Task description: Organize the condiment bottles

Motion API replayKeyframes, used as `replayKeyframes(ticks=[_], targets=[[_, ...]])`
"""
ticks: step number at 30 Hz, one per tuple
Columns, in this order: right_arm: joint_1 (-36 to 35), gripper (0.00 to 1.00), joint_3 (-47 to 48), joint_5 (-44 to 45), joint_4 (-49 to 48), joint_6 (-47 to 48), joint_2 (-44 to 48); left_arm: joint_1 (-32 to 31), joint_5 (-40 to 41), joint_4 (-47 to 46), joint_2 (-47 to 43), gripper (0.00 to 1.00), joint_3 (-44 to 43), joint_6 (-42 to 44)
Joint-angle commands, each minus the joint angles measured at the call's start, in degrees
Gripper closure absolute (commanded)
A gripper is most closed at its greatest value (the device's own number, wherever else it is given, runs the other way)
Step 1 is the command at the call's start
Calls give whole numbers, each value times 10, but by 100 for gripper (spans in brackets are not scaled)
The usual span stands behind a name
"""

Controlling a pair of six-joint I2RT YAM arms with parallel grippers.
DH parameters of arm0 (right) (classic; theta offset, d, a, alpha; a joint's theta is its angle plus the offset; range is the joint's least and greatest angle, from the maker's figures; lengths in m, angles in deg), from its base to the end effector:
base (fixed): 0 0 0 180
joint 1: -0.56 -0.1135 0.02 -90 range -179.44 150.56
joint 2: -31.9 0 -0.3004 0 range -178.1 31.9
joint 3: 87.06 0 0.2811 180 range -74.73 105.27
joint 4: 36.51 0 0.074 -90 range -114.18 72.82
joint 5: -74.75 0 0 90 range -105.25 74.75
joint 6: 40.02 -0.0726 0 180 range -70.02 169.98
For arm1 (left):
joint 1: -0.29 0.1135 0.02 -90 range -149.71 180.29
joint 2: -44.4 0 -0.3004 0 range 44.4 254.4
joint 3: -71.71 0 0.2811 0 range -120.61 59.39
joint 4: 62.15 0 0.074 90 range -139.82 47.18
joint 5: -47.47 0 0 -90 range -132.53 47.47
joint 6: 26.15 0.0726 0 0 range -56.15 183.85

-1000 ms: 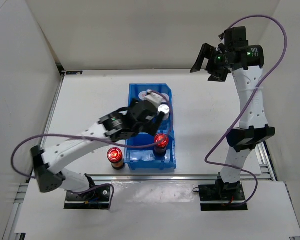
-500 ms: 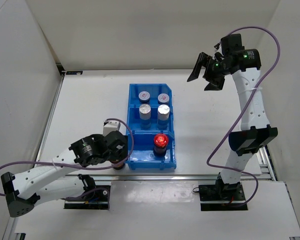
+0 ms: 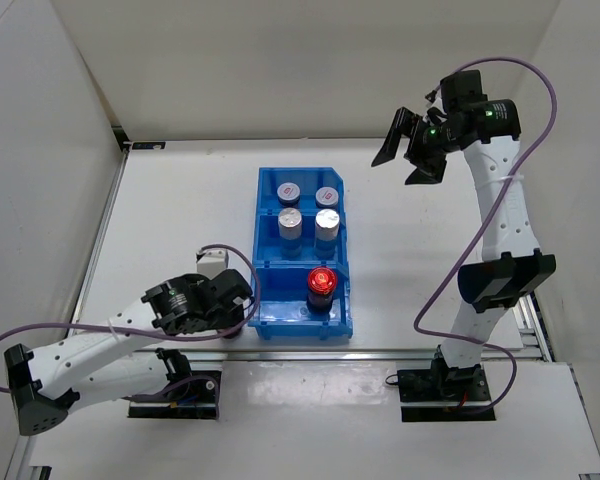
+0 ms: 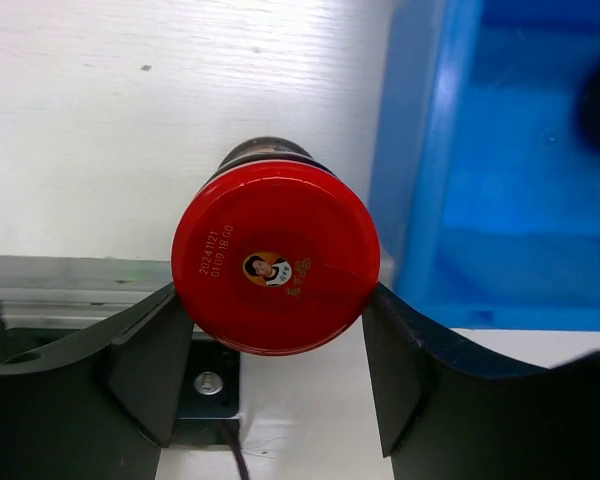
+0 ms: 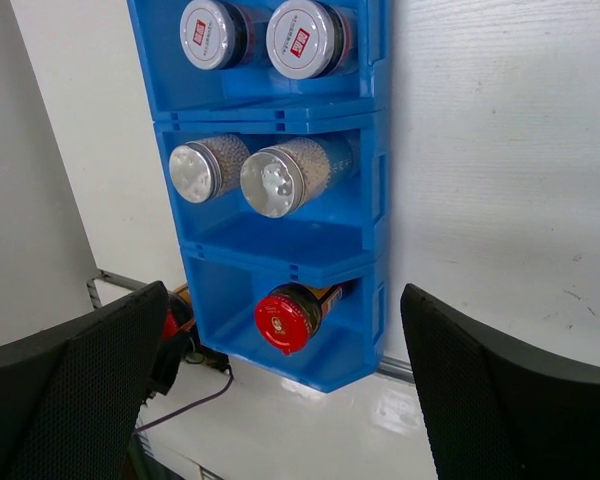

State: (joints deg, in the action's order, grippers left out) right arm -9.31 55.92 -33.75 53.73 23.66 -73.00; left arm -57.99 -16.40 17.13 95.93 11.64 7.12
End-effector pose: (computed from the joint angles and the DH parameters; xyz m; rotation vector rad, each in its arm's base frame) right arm 0.3962 0.0923 0.4644 0.2224 2.5271 0.6618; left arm 0.1097 -0.1167 0.2590 -0.0667 2.5820 -0.0476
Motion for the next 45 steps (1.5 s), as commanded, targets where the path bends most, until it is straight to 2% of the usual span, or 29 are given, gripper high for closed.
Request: replayKeyframes(ticks=[1, 2, 6, 8, 9, 10, 12, 14, 21, 26, 29, 36, 39, 42, 43, 44, 45], targets=[[0, 0, -5, -14, 73, 7, 26, 5, 84, 44, -4, 86, -75, -19], [0, 0, -5, -14, 73, 7, 31, 5, 96, 52, 2, 89, -115, -19], [0, 0, -17, -14, 68, 7, 36, 5, 165, 73, 43, 89, -218, 3], [0, 0, -22, -19, 68, 7, 37, 5, 172, 57, 65, 89, -256, 53], [0, 0, -22, -19, 68, 7, 37, 5, 172, 15, 70, 89, -285, 81], [0, 0, -29, -19, 68, 7, 42, 5, 162, -15, 77, 89, -293, 147], [0, 0, -41, -19, 68, 7, 47, 5, 113, -95, 83, 89, -293, 225], [0, 0, -41, -19, 63, 7, 52, 5, 59, -124, 90, 89, -293, 253], [0, 0, -53, -3, 63, 7, 64, -24, 9, -165, 113, 89, -268, 272], [0, 0, -65, 3, 58, 7, 69, -25, -18, -257, 108, 89, -177, 288], [0, 0, -70, 3, 58, 14, 69, -25, -41, -298, 137, 89, -140, 288], [0, 0, -80, -32, 46, 19, 69, -25, -35, -328, 185, 89, -101, 280], [0, 0, -86, -39, 41, 19, 64, -25, -29, -350, 185, 80, -90, 292], [0, 0, -91, -45, 41, 24, 64, -25, -29, -356, 185, 61, -90, 304], [0, 0, -91, -50, 36, 24, 64, -25, -29, -349, 180, 35, -96, 304], [0, 0, -91, -51, 36, 29, 64, -25, -22, -337, 180, 25, -101, 304], [0, 0, -91, -58, 36, 29, 69, -25, -22, -332, 173, 20, -101, 304]])
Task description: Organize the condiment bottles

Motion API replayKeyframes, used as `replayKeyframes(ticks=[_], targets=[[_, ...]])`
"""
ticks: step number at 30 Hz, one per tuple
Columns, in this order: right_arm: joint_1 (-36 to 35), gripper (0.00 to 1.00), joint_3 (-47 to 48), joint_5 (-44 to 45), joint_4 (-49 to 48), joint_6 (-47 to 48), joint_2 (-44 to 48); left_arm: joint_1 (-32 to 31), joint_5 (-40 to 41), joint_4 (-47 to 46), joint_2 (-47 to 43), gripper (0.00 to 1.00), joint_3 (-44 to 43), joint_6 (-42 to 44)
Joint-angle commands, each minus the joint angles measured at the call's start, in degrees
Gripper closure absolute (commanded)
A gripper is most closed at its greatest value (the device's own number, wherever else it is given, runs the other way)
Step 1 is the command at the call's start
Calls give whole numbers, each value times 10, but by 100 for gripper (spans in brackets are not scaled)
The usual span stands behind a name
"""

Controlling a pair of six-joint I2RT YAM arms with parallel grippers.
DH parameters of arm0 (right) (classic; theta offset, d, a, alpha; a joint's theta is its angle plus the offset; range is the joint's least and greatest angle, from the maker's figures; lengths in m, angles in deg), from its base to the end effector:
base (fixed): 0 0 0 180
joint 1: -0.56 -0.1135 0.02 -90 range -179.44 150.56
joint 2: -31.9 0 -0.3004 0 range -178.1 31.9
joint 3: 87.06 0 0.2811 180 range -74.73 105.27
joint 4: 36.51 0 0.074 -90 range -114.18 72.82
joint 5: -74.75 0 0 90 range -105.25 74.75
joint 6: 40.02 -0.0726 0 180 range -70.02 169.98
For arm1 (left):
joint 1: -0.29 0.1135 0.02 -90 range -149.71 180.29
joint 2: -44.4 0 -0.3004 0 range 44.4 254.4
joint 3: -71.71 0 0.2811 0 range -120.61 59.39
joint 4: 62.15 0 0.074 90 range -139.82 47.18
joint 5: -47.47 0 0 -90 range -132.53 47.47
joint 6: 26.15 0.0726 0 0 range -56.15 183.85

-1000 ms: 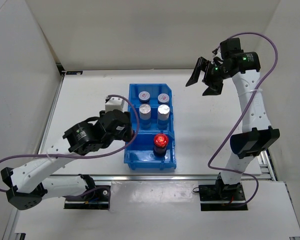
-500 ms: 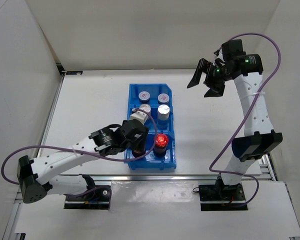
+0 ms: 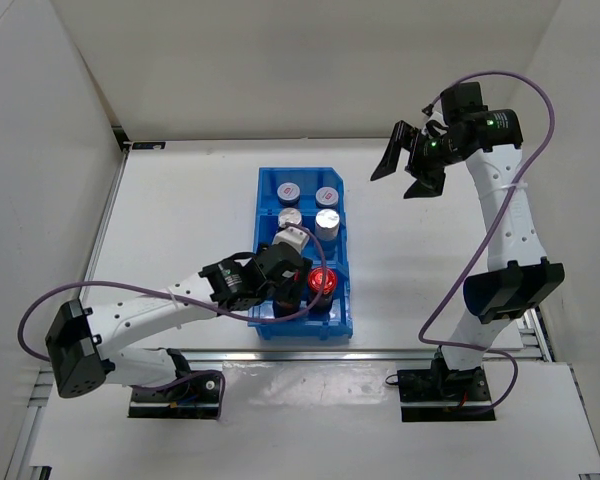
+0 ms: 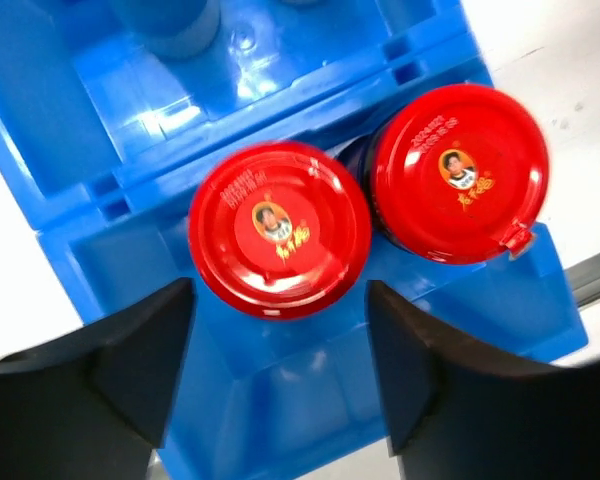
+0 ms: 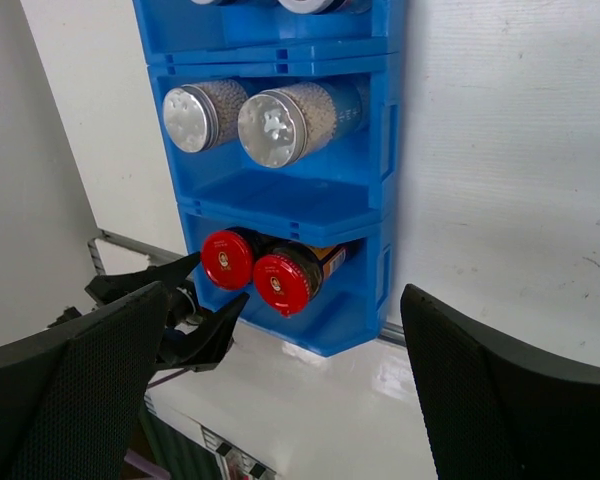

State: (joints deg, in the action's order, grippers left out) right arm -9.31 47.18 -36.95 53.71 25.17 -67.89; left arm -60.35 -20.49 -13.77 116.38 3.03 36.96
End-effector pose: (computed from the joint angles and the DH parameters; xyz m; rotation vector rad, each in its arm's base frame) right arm 0.3722 0.0920 0.4516 0.1854 2.5908 0.7123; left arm 0.1685 -0.2440 0.2721 0.5397 2.3370 -0.2386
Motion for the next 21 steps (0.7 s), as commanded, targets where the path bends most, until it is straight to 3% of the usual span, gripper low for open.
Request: replayKeyframes(ticks=[1, 4, 6, 13, 17, 21], targets=[[0, 0, -4, -27, 30, 20, 18, -1, 19, -23, -40, 16, -23, 12], [0, 0, -10, -27, 30, 25, 23, -1, 26, -13, -47, 9, -37, 12], [0, 0, -3, -20, 30, 30, 23, -1, 52, -6, -63, 0, -52, 25], [0, 0, 19, -13, 30, 35, 13, 19, 168, 28, -88, 0, -125, 55], [0, 0, 42, 18, 42, 35, 13, 83, 200, 66, -120, 0, -131, 5], [0, 0, 89, 48, 59, 35, 6, 203, 194, 132, -146, 0, -131, -71]])
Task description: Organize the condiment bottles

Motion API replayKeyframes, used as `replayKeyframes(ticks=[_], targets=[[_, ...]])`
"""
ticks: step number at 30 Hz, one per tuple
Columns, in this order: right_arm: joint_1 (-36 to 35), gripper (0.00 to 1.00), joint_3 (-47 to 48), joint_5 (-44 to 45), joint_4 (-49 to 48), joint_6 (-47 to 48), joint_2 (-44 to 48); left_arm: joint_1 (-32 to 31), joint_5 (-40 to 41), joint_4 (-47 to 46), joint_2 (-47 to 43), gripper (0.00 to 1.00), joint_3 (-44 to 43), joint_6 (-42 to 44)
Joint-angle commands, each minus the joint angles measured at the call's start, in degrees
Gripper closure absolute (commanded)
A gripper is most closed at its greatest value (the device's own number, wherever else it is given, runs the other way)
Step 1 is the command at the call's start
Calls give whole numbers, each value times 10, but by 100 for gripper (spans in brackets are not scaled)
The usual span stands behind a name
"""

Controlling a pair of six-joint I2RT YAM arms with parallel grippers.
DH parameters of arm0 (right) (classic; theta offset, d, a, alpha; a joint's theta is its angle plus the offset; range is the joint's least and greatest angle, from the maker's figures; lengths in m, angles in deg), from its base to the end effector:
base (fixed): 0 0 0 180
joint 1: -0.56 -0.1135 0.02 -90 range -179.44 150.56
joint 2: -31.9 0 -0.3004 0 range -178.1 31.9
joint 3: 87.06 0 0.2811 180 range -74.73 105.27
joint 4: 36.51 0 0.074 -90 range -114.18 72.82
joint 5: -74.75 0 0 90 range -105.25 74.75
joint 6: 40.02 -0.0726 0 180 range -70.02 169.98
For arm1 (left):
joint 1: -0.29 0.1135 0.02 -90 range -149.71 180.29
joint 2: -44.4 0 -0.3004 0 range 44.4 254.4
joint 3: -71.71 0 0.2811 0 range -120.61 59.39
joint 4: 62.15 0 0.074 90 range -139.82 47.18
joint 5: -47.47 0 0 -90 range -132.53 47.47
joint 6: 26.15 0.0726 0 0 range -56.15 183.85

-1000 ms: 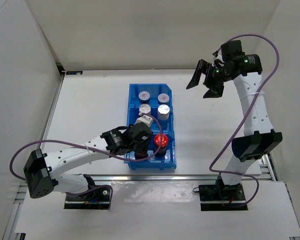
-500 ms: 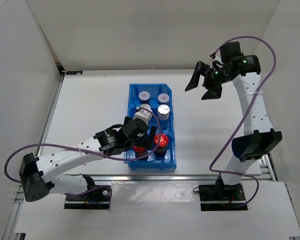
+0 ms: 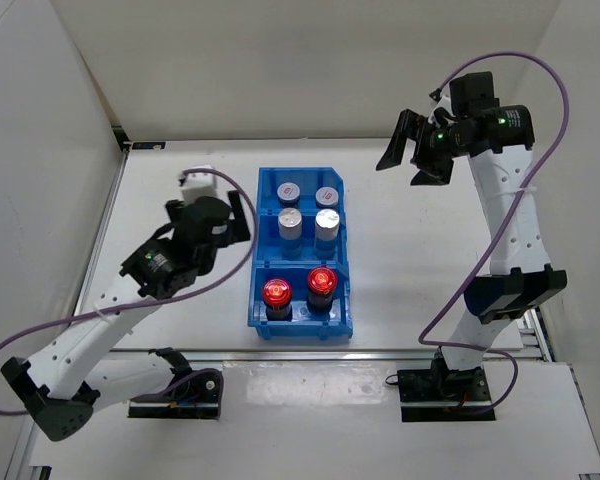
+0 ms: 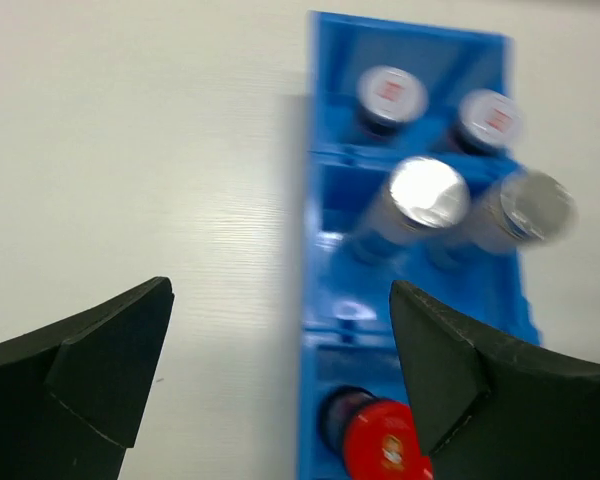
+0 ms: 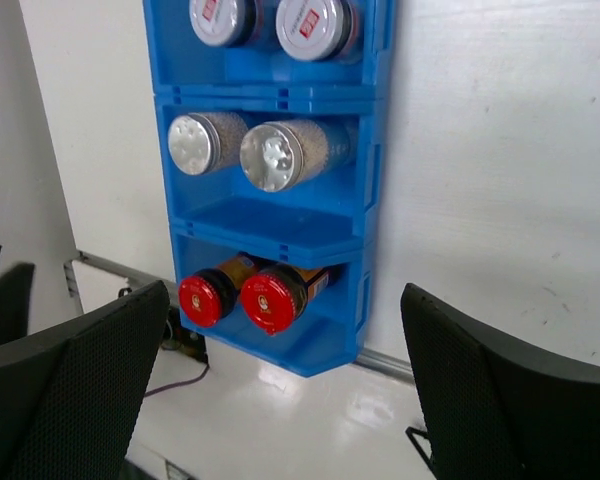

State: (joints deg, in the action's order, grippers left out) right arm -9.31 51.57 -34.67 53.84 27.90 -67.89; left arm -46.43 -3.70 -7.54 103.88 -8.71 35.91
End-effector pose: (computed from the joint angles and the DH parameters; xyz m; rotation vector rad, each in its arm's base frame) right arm 0.3690 0.0887 0.4743 0.1178 2.5115 0.6540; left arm 0.1967 -0.1425 0.4004 -0.0457 2.0180 -0.0881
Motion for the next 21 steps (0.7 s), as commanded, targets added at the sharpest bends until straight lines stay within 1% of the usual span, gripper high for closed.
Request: replayKeyframes(ticks=[1, 2, 3, 4, 5, 6, 7, 9, 10, 12, 15, 17, 18, 19, 20, 21], targets=[[0, 0, 51, 25, 57, 8, 0, 85, 27, 82, -21, 0, -13, -61], [0, 0, 51, 25, 57, 13, 0, 103, 21, 96, -30, 0, -13, -66], [0, 0, 56, 25, 57, 13, 0, 137, 21, 96, -41, 0, -6, -66], [0, 0, 56, 25, 57, 13, 0, 152, 21, 96, -46, 0, -1, -48], [0, 0, 51, 25, 63, 13, 0, 167, 16, 85, -52, 0, 4, -40], [0, 0, 46, 25, 63, 13, 0, 199, 16, 73, -57, 0, 16, -33], [0, 0, 46, 31, 63, 13, 6, 217, 11, 68, -63, 0, 22, -25], [0, 0, 46, 31, 63, 13, 6, 252, 6, 62, -63, 0, 35, -25], [0, 0, 51, 31, 63, 13, 6, 286, 5, 62, -63, 0, 43, -32], [0, 0, 56, 37, 63, 13, 6, 325, 5, 62, -63, 0, 49, -37], [0, 0, 62, 55, 63, 26, 18, 333, 16, 42, -63, 0, 61, -44], [0, 0, 62, 69, 63, 26, 18, 333, 16, -6, -75, 0, 72, -14], [0, 0, 62, 75, 63, 32, 24, 333, -4, -34, -82, 0, 94, 3], [0, 0, 62, 76, 63, 32, 24, 333, -19, -91, -98, 0, 108, 42], [0, 0, 62, 82, 63, 32, 24, 333, -28, -91, -107, 0, 122, 51], [0, 0, 62, 88, 63, 32, 29, 333, -28, -125, -115, 0, 145, 51]])
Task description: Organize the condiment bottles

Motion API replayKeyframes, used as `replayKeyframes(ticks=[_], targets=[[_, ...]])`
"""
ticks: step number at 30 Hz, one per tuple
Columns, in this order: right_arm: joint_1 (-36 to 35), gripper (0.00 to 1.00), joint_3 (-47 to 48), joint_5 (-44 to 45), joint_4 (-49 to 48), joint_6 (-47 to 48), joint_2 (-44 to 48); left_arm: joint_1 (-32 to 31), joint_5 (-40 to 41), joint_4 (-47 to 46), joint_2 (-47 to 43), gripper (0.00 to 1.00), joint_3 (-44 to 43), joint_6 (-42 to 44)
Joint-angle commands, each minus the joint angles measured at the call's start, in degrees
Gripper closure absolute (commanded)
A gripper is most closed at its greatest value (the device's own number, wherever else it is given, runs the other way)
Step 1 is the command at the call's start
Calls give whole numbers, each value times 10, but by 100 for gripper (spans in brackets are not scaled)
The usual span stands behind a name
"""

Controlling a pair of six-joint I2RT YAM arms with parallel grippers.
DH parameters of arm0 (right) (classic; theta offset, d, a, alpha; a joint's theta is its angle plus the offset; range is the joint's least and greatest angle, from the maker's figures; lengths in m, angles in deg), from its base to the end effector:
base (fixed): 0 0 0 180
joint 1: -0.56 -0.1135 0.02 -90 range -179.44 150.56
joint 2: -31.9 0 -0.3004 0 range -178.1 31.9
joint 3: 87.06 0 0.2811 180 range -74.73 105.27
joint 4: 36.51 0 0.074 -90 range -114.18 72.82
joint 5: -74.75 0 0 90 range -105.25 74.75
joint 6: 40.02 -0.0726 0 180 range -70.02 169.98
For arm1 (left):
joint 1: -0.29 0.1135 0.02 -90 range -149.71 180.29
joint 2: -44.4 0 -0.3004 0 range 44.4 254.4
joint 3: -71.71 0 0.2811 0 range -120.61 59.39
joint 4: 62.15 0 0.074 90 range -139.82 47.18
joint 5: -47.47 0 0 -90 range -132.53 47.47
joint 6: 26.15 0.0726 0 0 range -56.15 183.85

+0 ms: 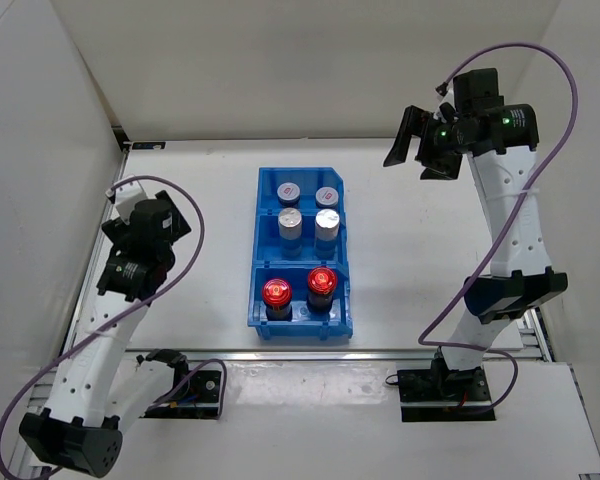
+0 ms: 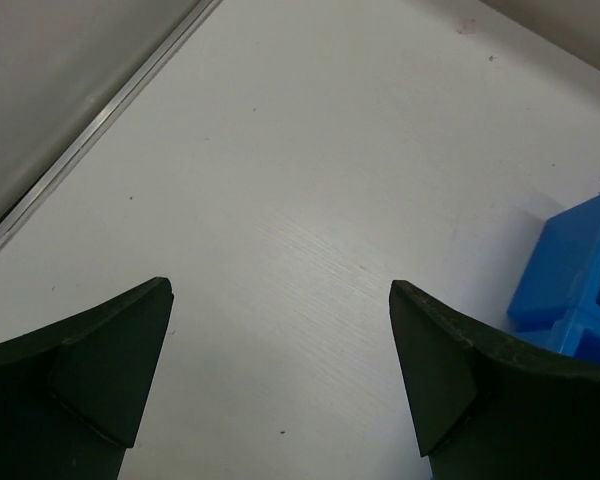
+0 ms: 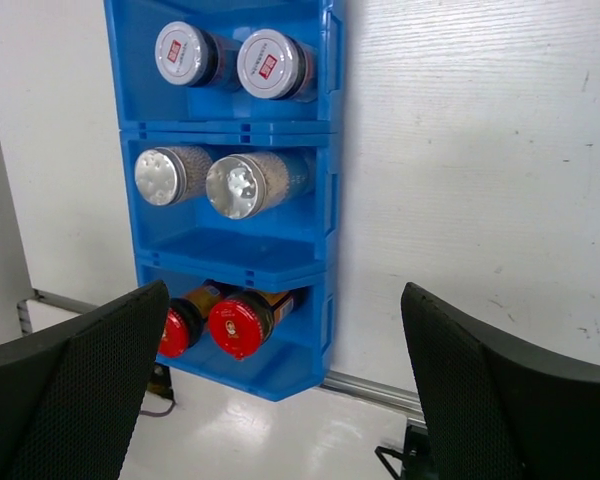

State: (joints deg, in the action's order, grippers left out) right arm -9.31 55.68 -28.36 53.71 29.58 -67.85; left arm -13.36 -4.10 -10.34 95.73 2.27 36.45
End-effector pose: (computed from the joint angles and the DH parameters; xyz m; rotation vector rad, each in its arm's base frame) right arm 0.3664 0.0805 0.4950 0.1141 2.4289 0.5178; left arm 0.2131 -0.0053 0.3628 -0.6088 1.9381 0.2772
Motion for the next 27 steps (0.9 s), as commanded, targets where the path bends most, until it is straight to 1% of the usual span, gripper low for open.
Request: replayKeyframes(ticks=[1, 4, 6, 9, 11, 13, 16, 17, 18, 20, 21, 22, 23, 24, 25, 27], targets=[[0, 0, 21, 25, 64, 22, 29, 2, -24, -112, -48, 0, 46, 45], [0, 0, 10, 31, 59, 22, 51, 2, -24, -154, -67, 0, 83, 40], [0, 0, -2, 36, 53, 27, 59, 2, -30, -154, -67, 0, 83, 28], [0, 0, -29, 53, 48, 27, 76, 2, 1, -96, -43, 0, 69, -31], [0, 0, -49, 63, 48, 27, 82, 2, 8, -79, -34, 0, 69, -66], [0, 0, -67, 63, 48, 27, 89, 2, 8, -79, -29, 0, 75, -73], [0, 0, -103, 21, 31, 27, 111, 2, 18, -99, -29, 0, 106, -60], [0, 0, -109, 8, 18, 27, 118, 2, 24, -106, -23, 0, 106, -37], [0, 0, -109, -7, 18, 33, 123, 2, 24, -129, -23, 0, 113, -16], [0, 0, -114, -7, 18, 39, 130, 2, 30, -169, -17, 0, 141, 8], [0, 0, -120, -14, 13, 39, 137, 2, 44, -210, -17, 0, 165, 14], [0, 0, -127, -14, 13, 39, 144, 2, 52, -219, -17, 0, 173, 14], [0, 0, -127, -14, 13, 45, 144, 2, 67, -219, -22, 0, 179, -11], [0, 0, -134, -14, 13, 45, 152, 2, 99, -224, -28, 0, 184, -26], [0, 0, -134, -14, 13, 51, 158, 2, 110, -224, -33, 0, 185, -35], [0, 0, -139, -3, 13, 57, 165, 2, 137, -265, -50, 0, 213, -27]])
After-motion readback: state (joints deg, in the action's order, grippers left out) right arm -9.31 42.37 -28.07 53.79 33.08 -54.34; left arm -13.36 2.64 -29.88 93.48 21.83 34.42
